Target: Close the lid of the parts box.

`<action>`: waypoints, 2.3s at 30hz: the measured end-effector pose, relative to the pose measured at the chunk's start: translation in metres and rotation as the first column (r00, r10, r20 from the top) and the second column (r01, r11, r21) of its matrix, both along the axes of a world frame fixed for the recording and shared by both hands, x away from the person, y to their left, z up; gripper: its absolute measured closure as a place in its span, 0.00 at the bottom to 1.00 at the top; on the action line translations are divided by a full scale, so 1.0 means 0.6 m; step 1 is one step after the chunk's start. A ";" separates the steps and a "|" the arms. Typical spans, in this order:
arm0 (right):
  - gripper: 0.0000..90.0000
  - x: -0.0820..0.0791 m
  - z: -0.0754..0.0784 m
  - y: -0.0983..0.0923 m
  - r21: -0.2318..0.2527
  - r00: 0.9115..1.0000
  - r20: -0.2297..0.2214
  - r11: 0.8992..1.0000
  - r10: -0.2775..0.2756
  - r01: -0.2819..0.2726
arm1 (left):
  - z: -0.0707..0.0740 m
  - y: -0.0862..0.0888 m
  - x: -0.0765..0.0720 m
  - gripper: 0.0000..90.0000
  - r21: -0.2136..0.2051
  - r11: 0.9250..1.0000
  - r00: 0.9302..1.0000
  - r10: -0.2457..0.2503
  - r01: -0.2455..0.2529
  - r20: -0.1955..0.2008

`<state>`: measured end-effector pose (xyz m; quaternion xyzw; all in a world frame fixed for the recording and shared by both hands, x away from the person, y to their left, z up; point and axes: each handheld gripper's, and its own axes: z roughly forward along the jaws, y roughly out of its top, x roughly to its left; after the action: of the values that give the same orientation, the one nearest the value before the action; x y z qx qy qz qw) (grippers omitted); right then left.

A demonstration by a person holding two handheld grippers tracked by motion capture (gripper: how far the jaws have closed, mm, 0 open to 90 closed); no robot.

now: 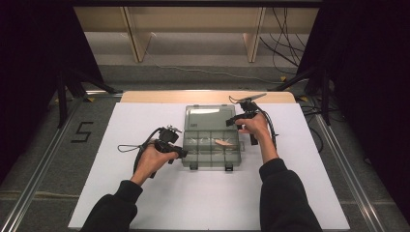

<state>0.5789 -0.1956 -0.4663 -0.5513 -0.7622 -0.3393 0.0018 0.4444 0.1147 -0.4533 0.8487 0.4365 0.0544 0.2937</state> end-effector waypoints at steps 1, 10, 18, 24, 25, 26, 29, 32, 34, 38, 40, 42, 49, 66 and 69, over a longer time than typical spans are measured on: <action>0.57 -0.003 0.004 0.000 0.008 0.999 -0.029 0.999 -0.031 0.032 | -0.001 -0.002 -0.001 0.74 -0.010 1.000 1.000 0.012 -0.012 0.004; 0.76 -0.010 0.013 -0.016 0.055 0.997 0.037 0.996 -0.065 0.063 | -0.001 0.000 0.001 0.73 -0.015 1.000 1.000 0.001 -0.001 0.006; 0.87 -0.024 0.022 -0.029 0.113 0.994 0.066 0.991 -0.084 0.077 | -0.001 0.002 0.002 0.73 -0.007 1.000 1.000 -0.010 0.010 0.004; 0.93 -0.032 0.022 -0.036 0.123 0.987 0.141 0.991 -0.075 0.057 | -0.001 0.003 0.001 0.73 -0.012 1.000 1.000 -0.009 0.009 0.005; 0.93 -0.035 0.024 -0.035 0.121 0.989 0.124 0.990 -0.086 0.071 | -0.002 0.003 0.002 0.73 -0.016 1.000 1.000 -0.010 0.011 0.005; 0.93 -0.037 0.023 -0.036 0.111 0.984 0.161 0.992 -0.072 0.054 | -0.002 0.002 0.001 0.73 -0.024 1.000 1.000 -0.001 0.001 0.006; 0.94 -0.042 0.025 -0.037 0.089 0.976 0.215 0.996 -0.043 0.024 | -0.002 0.005 0.002 0.73 -0.018 1.000 1.000 -0.017 0.017 0.004; 0.94 -0.051 0.025 -0.034 0.074 0.964 0.264 0.997 -0.040 0.021 | -0.002 0.005 0.002 0.73 -0.023 1.000 1.000 -0.014 0.014 0.006; 0.94 -0.057 0.025 -0.034 0.075 0.955 0.294 0.997 -0.027 0.005 | -0.003 0.005 0.002 0.73 -0.031 0.999 1.000 -0.009 0.010 0.007; 0.94 -0.068 0.024 -0.035 0.055 0.935 0.355 0.998 -0.004 -0.016 | -0.002 0.006 0.000 0.73 -0.021 1.000 1.000 -0.010 0.010 -0.004; 0.94 -0.073 0.023 -0.036 0.042 0.926 0.379 0.999 0.009 -0.027 | -0.001 0.006 0.000 0.73 -0.019 1.000 1.000 -0.011 0.011 -0.002; 0.94 -0.076 0.022 -0.037 0.032 0.916 0.400 0.999 0.025 -0.041 | -0.002 0.006 0.000 0.73 -0.019 1.000 1.000 -0.012 0.012 0.000; 0.93 -0.087 0.017 -0.036 0.010 0.882 0.468 0.998 0.046 -0.058 | -0.002 0.008 0.001 0.73 -0.023 0.999 1.000 -0.024 0.024 0.008; 0.93 -0.106 0.004 -0.036 -0.011 0.824 0.563 0.998 0.063 -0.069 | -0.004 0.007 0.000 0.72 -0.034 0.999 0.999 -0.037 0.038 0.027; 0.93 -0.107 0.002 -0.036 -0.023 0.812 0.579 0.998 0.065 -0.063 | -0.004 0.006 -0.001 0.72 -0.038 0.999 0.999 -0.028 0.029 0.041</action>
<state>0.5146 -0.2170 -0.4648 -0.3959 -0.7451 -0.4898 -0.2196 0.4440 0.1181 -0.4557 0.8478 0.4192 0.0590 0.3194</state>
